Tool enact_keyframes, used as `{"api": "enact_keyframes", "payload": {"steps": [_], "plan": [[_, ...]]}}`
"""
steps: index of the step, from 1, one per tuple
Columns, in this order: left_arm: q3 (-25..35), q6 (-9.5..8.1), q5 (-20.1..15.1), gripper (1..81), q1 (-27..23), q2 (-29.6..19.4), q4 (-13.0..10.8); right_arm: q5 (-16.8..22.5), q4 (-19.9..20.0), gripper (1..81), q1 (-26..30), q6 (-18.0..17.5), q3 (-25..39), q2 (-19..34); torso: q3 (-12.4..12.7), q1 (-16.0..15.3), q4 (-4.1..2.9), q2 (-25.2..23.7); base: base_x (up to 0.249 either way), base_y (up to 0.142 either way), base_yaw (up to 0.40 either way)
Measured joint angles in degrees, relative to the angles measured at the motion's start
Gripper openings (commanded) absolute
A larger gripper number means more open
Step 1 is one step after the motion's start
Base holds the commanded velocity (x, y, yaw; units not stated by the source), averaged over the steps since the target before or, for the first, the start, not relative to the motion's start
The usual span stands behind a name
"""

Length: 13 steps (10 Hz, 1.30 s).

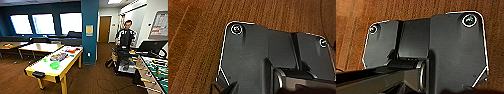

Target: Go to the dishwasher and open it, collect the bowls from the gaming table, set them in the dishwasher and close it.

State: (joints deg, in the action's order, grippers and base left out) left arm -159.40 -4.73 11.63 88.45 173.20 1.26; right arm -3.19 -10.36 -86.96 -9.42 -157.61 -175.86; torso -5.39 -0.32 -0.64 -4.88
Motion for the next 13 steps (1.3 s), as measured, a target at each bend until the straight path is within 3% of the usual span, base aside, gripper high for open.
{"api": "enact_keyframes", "payload": {"steps": [13], "plan": [[0.1, 0.0, 0.0, 81.1, -0.1, 0.0, 0.0, 0.0, 0.0, 81.1, 0.2, 0.0, -0.1, -0.4, 0.0, 0.0, 0.0, 0.0, 0.0, 0.138, 0.0]]}}
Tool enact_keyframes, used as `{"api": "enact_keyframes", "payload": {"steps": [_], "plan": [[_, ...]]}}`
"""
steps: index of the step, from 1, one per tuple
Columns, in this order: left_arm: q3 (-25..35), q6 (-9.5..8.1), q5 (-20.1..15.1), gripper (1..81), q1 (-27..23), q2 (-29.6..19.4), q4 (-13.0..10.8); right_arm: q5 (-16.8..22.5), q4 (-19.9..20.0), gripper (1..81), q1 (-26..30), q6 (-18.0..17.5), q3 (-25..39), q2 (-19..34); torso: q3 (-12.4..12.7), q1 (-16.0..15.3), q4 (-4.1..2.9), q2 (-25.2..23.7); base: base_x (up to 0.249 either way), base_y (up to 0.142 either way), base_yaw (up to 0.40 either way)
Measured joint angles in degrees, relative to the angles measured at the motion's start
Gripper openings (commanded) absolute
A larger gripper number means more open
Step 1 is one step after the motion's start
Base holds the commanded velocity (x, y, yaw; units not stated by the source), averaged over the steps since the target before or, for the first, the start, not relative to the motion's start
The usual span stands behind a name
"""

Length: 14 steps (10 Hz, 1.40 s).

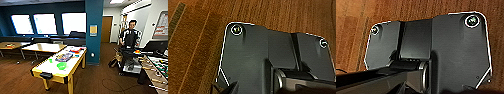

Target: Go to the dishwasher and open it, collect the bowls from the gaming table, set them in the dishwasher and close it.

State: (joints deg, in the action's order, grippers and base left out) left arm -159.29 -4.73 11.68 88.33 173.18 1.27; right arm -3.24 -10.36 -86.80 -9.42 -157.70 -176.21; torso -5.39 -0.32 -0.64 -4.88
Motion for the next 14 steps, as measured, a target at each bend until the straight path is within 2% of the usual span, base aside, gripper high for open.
{"api": "enact_keyframes", "payload": {"steps": [10, 14], "plan": [[0.0, 0.0, 0.0, 81.1, 0.0, 0.0, 0.0, -0.2, 0.0, 81.1, 0.0, 0.0, -0.1, 0.0, 0.0, 0.0, 0.0, 0.0, 0.0, 0.139, 0.0], [0.0, -0.01, -0.1, 81.1, 0.2, -0.2, 0.0, -0.1, 0.0, 81.1, -0.4, 0.0, -0.1, 0.3, 0.0, 0.0, 0.0, 0.0, 0.075, 0.108, 0.0]]}}
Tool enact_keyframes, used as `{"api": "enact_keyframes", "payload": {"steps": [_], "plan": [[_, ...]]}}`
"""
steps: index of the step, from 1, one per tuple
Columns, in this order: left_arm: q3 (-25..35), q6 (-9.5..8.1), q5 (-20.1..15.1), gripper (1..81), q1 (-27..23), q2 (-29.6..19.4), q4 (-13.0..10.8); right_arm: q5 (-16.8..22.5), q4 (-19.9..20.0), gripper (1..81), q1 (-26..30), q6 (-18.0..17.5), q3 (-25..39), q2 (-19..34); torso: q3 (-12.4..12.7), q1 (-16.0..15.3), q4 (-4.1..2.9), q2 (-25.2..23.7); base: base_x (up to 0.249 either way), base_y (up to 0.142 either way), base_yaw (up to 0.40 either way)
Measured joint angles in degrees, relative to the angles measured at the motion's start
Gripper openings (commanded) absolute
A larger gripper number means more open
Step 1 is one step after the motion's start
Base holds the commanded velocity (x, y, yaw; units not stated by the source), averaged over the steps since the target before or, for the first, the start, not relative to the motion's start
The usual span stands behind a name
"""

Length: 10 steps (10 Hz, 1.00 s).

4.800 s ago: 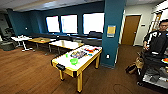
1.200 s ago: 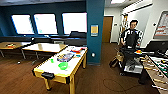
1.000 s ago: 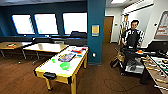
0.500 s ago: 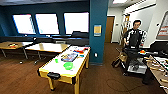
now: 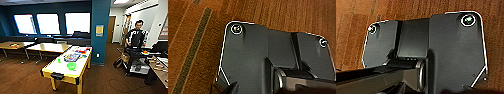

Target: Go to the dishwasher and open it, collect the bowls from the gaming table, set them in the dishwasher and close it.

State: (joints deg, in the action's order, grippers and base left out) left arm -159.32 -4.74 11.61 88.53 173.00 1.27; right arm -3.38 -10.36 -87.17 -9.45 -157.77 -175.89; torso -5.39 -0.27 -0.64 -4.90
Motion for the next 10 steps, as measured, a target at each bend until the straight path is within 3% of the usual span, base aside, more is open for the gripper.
{"api": "enact_keyframes", "payload": {"steps": [10], "plan": [[0.0, 0.01, 0.1, 81.1, -0.1, 0.2, 0.0, 0.0, 0.0, 81.1, 0.2, 0.0, 0.2, -0.2, 0.0, 0.0, 0.0, 0.0, 0.088, 0.103, 0.0]]}}
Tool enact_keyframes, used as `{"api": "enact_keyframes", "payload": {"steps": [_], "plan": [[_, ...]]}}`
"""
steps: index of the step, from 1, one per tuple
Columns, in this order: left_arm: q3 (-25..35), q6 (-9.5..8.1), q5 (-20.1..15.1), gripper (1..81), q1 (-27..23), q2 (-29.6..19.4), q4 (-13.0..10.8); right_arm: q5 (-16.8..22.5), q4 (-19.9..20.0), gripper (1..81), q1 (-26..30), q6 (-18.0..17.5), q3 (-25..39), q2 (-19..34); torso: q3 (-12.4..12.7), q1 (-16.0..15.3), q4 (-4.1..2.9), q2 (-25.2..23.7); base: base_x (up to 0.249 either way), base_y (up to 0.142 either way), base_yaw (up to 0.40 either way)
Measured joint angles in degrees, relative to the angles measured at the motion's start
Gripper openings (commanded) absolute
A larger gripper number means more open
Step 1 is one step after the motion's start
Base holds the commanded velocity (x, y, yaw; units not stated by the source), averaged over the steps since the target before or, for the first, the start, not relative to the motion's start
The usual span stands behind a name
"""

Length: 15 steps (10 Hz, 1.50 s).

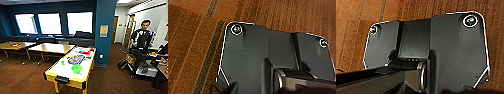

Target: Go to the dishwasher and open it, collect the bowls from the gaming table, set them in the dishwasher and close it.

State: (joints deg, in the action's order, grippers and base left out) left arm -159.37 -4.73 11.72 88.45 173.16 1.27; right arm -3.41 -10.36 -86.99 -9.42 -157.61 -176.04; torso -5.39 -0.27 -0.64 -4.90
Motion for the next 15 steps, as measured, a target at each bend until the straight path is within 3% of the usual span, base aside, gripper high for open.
{"api": "enact_keyframes", "payload": {"steps": [15], "plan": [[0.0, 0.0, 0.0, 81.1, 0.0, 0.0, 0.0, -0.1, 0.0, 81.1, 0.0, 0.0, 0.0, -0.1, 0.0, 0.0, 0.0, 0.0, 0.09, 0.097, 0.0]]}}
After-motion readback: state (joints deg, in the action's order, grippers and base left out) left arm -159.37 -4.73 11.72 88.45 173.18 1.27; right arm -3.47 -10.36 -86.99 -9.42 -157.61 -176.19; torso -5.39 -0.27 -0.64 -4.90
